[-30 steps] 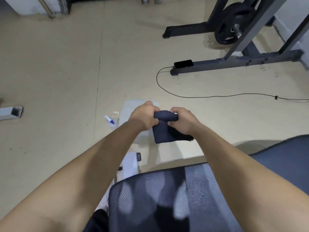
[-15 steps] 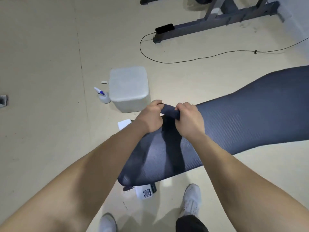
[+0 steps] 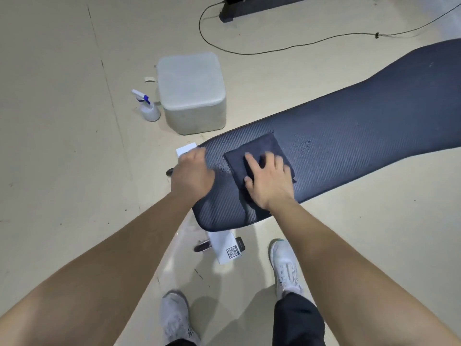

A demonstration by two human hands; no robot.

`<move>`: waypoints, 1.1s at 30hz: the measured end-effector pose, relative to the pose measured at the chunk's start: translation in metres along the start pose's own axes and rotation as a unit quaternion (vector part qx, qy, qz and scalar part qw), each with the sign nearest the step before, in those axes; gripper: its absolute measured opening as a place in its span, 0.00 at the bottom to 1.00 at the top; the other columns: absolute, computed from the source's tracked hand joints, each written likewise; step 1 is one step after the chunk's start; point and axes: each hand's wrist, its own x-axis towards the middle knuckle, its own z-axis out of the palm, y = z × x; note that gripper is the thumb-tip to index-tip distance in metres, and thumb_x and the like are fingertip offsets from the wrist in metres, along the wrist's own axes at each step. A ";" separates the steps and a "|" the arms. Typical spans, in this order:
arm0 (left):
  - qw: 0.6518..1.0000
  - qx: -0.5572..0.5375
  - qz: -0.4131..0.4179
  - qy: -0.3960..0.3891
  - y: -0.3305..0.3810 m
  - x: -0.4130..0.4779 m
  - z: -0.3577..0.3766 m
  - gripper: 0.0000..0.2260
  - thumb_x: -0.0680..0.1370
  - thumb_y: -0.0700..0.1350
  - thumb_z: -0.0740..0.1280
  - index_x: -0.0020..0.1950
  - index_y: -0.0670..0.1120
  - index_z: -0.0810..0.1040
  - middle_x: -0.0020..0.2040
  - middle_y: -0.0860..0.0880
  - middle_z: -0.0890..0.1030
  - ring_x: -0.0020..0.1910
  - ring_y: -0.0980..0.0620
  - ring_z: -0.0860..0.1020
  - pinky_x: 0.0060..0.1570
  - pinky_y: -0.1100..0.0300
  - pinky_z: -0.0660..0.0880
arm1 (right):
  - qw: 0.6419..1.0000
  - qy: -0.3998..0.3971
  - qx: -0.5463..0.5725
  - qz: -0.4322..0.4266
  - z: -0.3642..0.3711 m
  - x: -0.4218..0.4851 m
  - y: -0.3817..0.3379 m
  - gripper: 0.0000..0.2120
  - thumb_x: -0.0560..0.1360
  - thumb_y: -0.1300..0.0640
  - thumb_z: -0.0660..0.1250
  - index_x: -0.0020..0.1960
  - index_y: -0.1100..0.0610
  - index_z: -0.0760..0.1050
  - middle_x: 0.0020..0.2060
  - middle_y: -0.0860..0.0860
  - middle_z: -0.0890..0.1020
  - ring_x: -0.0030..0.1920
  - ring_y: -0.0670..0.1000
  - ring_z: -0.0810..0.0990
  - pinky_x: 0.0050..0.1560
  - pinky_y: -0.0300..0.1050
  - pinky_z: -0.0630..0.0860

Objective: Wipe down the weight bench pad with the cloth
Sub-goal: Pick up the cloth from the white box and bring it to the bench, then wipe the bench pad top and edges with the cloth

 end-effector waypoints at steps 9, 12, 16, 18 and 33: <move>0.932 -0.230 -0.276 0.043 -0.028 0.015 0.016 0.25 0.81 0.53 0.55 0.77 0.46 0.63 0.75 0.46 0.69 0.73 0.44 0.67 0.69 0.49 0.63 | 0.996 -0.041 -0.027 -0.068 0.031 0.051 0.032 0.30 0.82 0.38 0.39 0.80 0.44 0.34 0.79 0.53 0.34 0.79 0.55 0.35 0.77 0.59 0.39; 0.926 -0.240 -0.285 0.056 -0.018 0.032 0.016 0.23 0.82 0.52 0.55 0.76 0.46 0.65 0.74 0.46 0.70 0.71 0.44 0.68 0.67 0.51 0.64 | 1.000 -0.027 0.004 0.015 0.018 0.084 0.062 0.30 0.82 0.38 0.39 0.80 0.44 0.34 0.79 0.52 0.33 0.79 0.54 0.34 0.77 0.60 0.38; 0.930 -0.240 -0.269 0.067 -0.007 0.050 0.021 0.25 0.81 0.53 0.55 0.78 0.48 0.63 0.76 0.48 0.67 0.74 0.46 0.66 0.70 0.50 0.61 | 0.997 -0.020 0.017 0.074 0.014 0.097 0.076 0.30 0.82 0.40 0.38 0.80 0.47 0.33 0.79 0.54 0.34 0.79 0.56 0.34 0.77 0.60 0.39; 0.932 -0.241 -0.262 0.070 -0.008 0.052 0.023 0.24 0.81 0.53 0.55 0.78 0.49 0.64 0.76 0.49 0.67 0.75 0.47 0.65 0.71 0.50 0.61 | 0.998 -0.008 0.015 0.064 0.018 0.089 0.058 0.30 0.82 0.41 0.38 0.80 0.49 0.34 0.79 0.56 0.35 0.79 0.58 0.35 0.77 0.61 0.39; 0.889 -0.280 -0.355 0.064 -0.076 -0.004 0.013 0.29 0.76 0.56 0.50 0.70 0.40 0.70 0.69 0.41 0.74 0.66 0.39 0.72 0.67 0.44 0.67 | 0.977 -0.029 -0.026 -0.208 0.084 -0.033 -0.123 0.29 0.84 0.44 0.47 0.82 0.50 0.45 0.81 0.55 0.41 0.80 0.58 0.39 0.77 0.60 0.41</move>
